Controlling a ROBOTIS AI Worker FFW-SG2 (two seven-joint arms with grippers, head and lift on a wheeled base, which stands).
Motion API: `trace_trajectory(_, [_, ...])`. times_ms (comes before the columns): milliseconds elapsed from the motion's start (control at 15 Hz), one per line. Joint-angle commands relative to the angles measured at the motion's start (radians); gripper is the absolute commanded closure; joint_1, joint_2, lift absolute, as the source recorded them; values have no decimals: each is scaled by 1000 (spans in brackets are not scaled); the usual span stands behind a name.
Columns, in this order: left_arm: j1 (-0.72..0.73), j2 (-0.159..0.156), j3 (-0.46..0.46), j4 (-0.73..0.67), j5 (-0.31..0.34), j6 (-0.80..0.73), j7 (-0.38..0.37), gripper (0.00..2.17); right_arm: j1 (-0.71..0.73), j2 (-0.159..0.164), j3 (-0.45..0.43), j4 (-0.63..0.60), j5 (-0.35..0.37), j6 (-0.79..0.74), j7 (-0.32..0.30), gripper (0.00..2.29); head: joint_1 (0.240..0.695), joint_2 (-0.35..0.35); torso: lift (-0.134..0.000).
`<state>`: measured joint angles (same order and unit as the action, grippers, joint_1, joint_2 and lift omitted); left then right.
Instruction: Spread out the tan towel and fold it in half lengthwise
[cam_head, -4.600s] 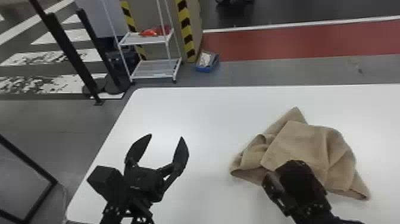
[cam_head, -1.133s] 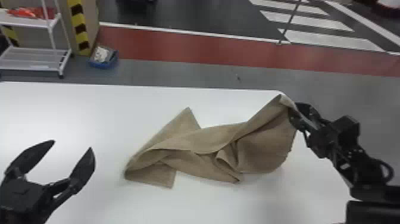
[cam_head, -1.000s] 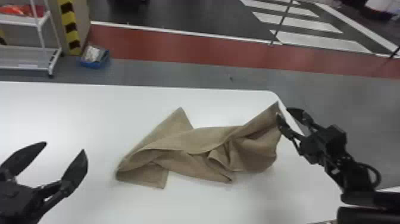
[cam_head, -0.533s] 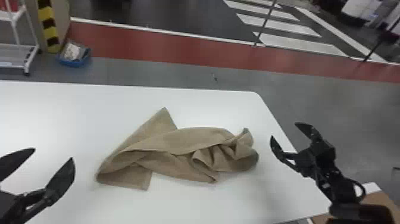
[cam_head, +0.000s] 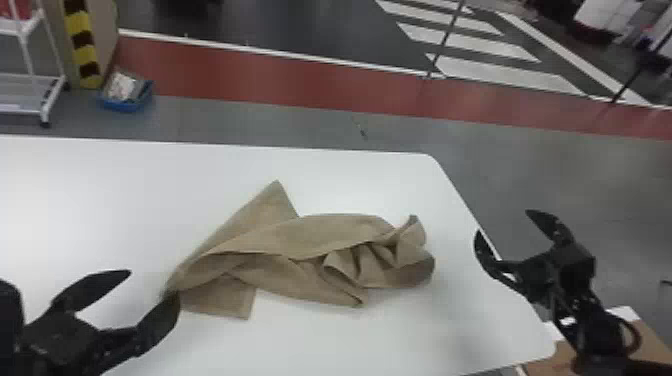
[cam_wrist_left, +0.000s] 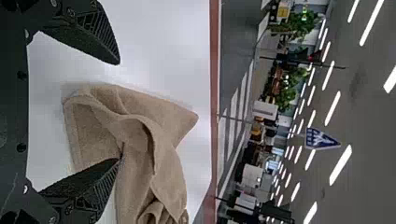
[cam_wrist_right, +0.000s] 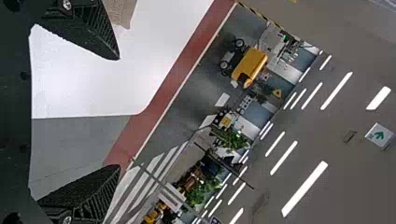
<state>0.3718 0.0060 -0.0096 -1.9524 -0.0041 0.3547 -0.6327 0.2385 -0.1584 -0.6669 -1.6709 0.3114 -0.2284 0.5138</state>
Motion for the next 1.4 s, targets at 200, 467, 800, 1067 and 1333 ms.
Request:
trace_trajectory(200, [-60, -4, -69, 89, -63, 53, 16, 164, 30, 14, -29, -32, -28, -30, 3, 56, 695, -350, -120])
trace_trajectory(467, [-90, -9, -93, 115, -63, 53, 73, 184, 45, 20, -34, -47, -41, -39, 6, 53, 695, -350, -120])
trace_trajectory(800, [-99, -3, -107, 107, -94, 96, 50, 1308, 48, 19, -39, -38, -51, -48, 6, 53, 695, -350, -120])
trace_trajectory(1067, [-54, 0, -85, -34, -109, 172, 33, 1943, 48, 17, -39, -21, -55, -61, 6, 53, 695, -350, -120])
trace_trajectory(1333, [4, 2, -53, -260, -106, 203, 19, 1943, 48, 19, -37, -6, -55, -82, 6, 53, 695, -350, -120])
